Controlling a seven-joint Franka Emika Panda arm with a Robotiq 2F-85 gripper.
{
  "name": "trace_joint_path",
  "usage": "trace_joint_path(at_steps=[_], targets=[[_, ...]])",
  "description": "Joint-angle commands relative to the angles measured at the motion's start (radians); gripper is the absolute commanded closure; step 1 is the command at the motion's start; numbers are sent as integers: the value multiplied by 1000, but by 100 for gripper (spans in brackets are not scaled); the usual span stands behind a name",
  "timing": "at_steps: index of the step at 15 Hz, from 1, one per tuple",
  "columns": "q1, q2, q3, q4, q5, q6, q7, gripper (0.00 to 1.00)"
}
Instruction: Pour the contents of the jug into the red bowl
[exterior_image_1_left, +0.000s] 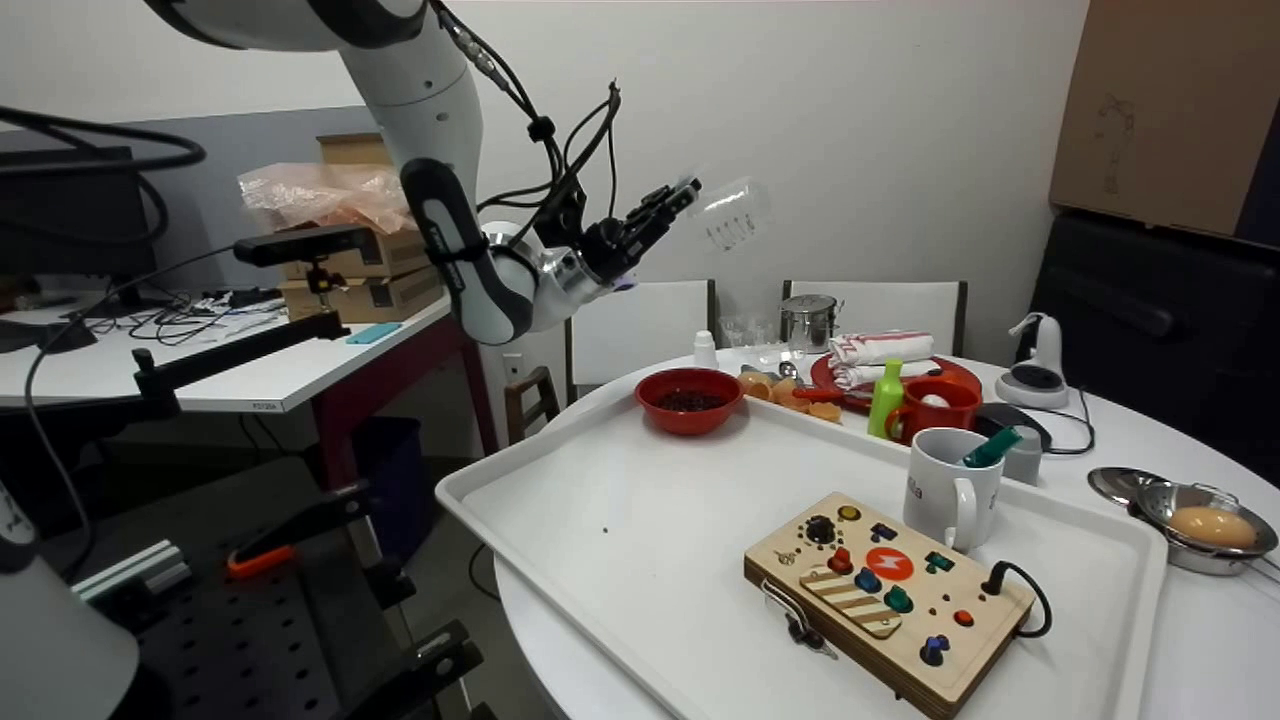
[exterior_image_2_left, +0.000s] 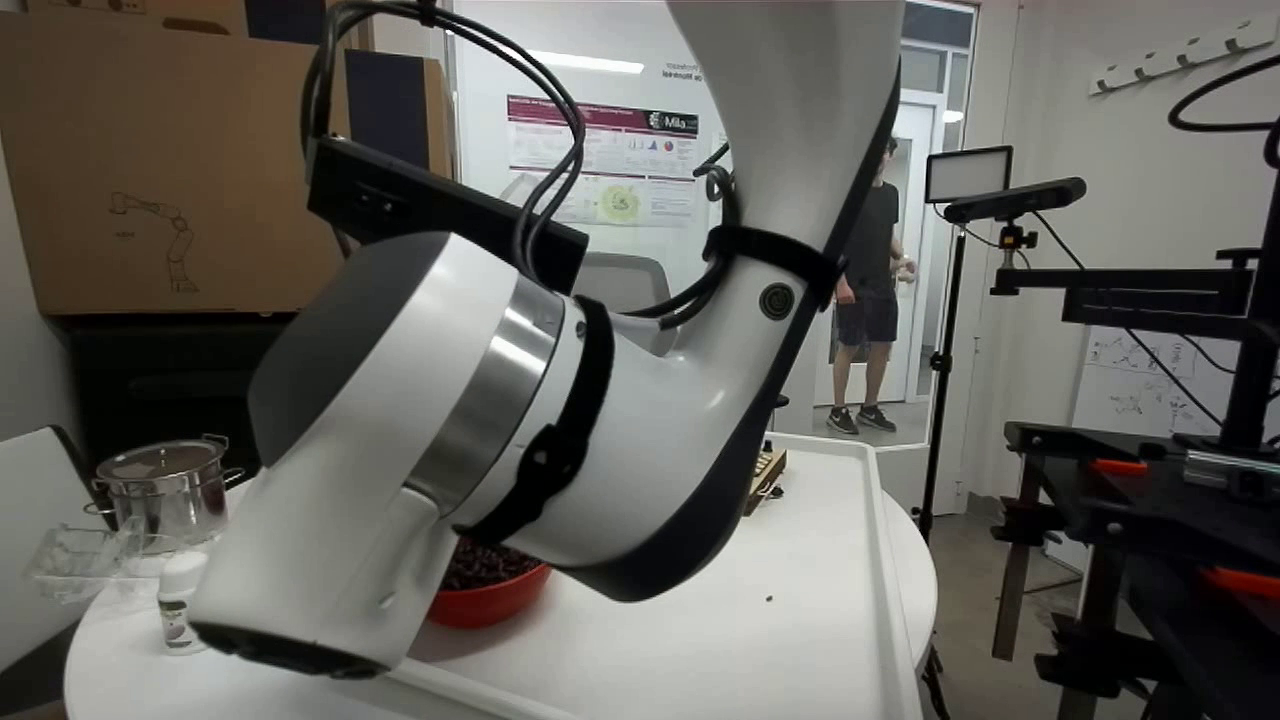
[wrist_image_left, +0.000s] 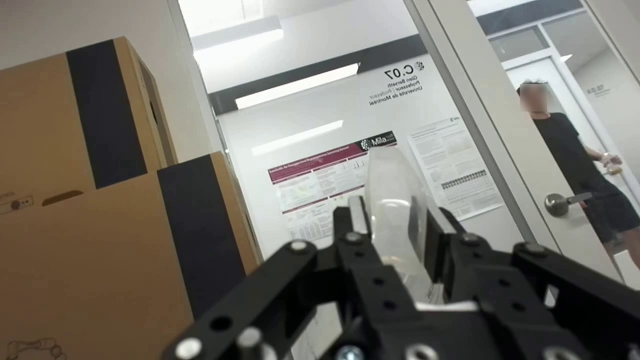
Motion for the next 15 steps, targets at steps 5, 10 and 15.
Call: trace_joint_path(at_steps=[5, 10, 15], targets=[[10, 36, -15, 42, -43, -43, -7, 93], [19, 66, -30, 95, -50, -113, 63, 93], [11, 65, -26, 88, -68, -102, 70, 93]])
